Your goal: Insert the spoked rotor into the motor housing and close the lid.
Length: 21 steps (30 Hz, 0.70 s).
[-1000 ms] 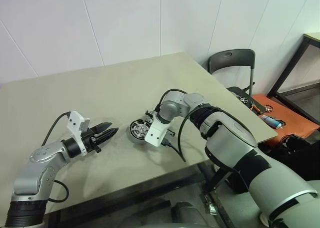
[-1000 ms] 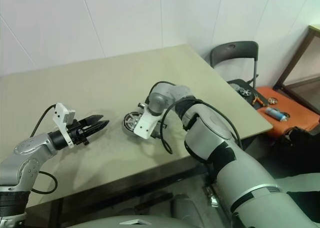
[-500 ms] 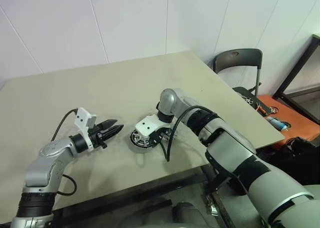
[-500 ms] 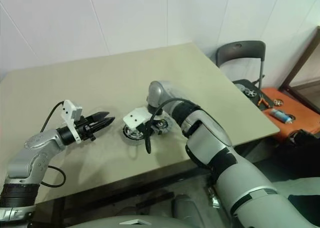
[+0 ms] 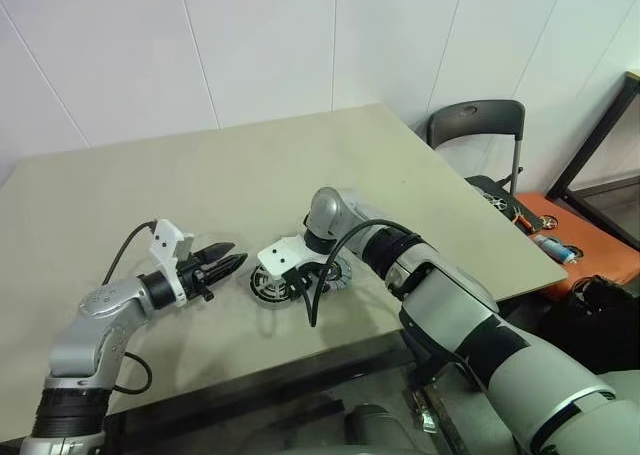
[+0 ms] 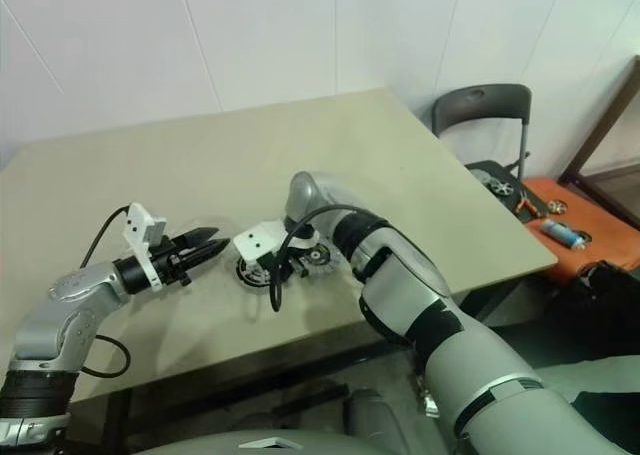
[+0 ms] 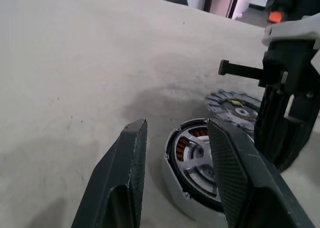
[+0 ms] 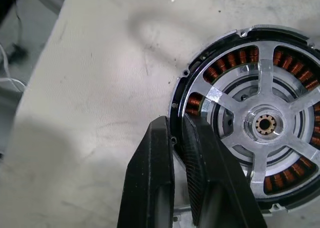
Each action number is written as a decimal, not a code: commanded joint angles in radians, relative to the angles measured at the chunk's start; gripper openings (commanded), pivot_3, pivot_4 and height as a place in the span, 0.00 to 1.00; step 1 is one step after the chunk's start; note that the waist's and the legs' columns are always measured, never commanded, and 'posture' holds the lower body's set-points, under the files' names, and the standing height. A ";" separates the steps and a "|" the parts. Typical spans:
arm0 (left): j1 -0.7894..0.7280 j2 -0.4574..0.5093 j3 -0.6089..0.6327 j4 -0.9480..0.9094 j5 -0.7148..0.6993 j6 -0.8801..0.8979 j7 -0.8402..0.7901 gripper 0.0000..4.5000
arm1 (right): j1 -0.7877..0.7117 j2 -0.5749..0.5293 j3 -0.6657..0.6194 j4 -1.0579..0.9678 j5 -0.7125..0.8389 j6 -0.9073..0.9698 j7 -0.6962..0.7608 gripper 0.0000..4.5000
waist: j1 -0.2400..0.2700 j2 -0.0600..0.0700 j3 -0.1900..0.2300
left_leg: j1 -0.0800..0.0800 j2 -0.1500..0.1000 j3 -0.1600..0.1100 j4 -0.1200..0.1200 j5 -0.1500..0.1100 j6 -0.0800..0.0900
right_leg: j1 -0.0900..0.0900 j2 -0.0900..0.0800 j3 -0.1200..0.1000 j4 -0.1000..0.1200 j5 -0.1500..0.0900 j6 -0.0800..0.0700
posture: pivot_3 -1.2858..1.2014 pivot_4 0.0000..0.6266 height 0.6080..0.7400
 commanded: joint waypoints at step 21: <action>-0.105 0.035 0.015 0.023 -0.015 0.033 -0.047 0.45 | 0.033 -0.341 -0.034 -0.580 0.290 0.153 0.114 0.36 | 0.007 0.000 0.000 | -0.009 -0.001 -0.003 -0.002 0.001 -0.003 | -0.008 -0.003 0.000 -0.005 0.000 -0.001 | 0.52 0.00 1.00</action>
